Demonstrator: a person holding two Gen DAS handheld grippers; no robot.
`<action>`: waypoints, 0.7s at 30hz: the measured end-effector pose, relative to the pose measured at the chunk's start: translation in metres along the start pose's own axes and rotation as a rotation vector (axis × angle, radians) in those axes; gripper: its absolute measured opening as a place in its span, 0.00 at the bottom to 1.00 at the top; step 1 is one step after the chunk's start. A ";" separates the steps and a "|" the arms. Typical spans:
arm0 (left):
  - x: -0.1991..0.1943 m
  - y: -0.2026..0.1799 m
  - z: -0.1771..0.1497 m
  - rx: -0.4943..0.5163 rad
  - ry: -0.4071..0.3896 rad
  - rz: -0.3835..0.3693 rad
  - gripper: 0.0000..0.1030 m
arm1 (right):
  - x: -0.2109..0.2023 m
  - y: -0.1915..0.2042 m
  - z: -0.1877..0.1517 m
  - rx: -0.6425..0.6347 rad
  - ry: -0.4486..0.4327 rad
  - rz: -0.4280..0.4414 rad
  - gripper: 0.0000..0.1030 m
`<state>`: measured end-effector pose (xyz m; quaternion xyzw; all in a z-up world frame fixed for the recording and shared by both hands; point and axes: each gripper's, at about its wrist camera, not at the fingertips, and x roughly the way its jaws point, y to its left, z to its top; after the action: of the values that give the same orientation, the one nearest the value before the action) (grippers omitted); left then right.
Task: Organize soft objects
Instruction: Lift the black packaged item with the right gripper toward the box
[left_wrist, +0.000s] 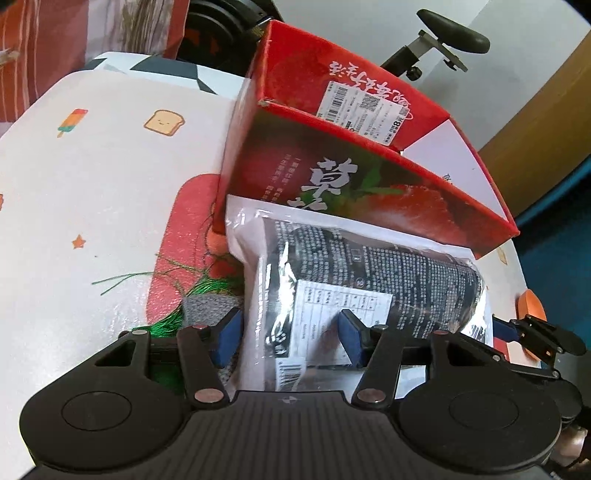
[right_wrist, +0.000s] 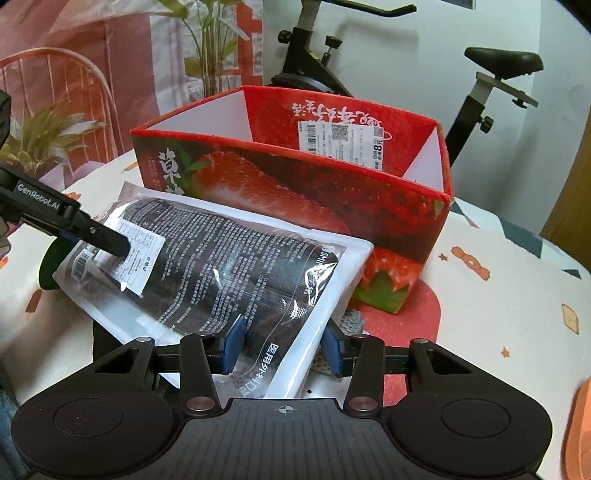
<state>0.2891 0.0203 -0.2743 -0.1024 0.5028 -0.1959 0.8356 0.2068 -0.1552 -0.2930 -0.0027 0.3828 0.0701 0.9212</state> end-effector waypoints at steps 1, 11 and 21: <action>0.001 -0.001 0.001 0.001 -0.001 -0.004 0.57 | -0.001 0.001 0.000 -0.009 -0.003 -0.001 0.39; -0.020 -0.005 -0.003 -0.003 -0.037 0.015 0.57 | -0.030 0.016 0.015 -0.119 -0.091 0.008 0.34; -0.077 -0.018 0.010 0.033 -0.187 -0.013 0.57 | -0.064 0.008 0.047 -0.142 -0.218 0.041 0.33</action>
<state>0.2620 0.0372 -0.2013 -0.1098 0.4188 -0.1993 0.8791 0.1945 -0.1522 -0.2143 -0.0527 0.2746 0.1156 0.9531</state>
